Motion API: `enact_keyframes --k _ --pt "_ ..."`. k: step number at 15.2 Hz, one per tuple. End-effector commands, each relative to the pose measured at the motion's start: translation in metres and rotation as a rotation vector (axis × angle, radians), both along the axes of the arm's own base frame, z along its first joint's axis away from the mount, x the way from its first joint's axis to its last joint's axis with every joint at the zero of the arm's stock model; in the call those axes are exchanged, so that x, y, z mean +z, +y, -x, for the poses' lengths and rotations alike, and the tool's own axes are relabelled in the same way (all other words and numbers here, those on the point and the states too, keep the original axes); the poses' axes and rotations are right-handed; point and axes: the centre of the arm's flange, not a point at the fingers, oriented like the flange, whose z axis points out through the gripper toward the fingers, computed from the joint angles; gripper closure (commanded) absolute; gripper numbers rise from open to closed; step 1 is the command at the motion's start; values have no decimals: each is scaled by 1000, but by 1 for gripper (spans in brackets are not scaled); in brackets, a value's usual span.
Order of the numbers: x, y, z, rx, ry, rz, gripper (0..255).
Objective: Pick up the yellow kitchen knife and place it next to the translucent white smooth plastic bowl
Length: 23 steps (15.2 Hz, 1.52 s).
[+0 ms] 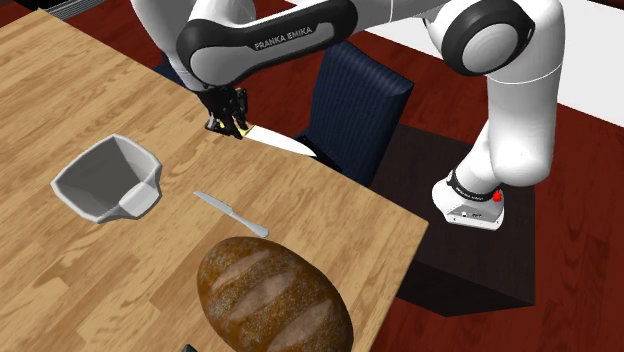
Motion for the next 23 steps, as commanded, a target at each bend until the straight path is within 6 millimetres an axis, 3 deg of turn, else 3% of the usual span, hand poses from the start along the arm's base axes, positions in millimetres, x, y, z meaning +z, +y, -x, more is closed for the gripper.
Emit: enact_keyframes --k 1,16,23 --pt "-10 0 -1 0 -1 0 255" --pt "-89 0 -1 0 -1 0 255" --pt "-93 0 -1 0 -1 0 255"
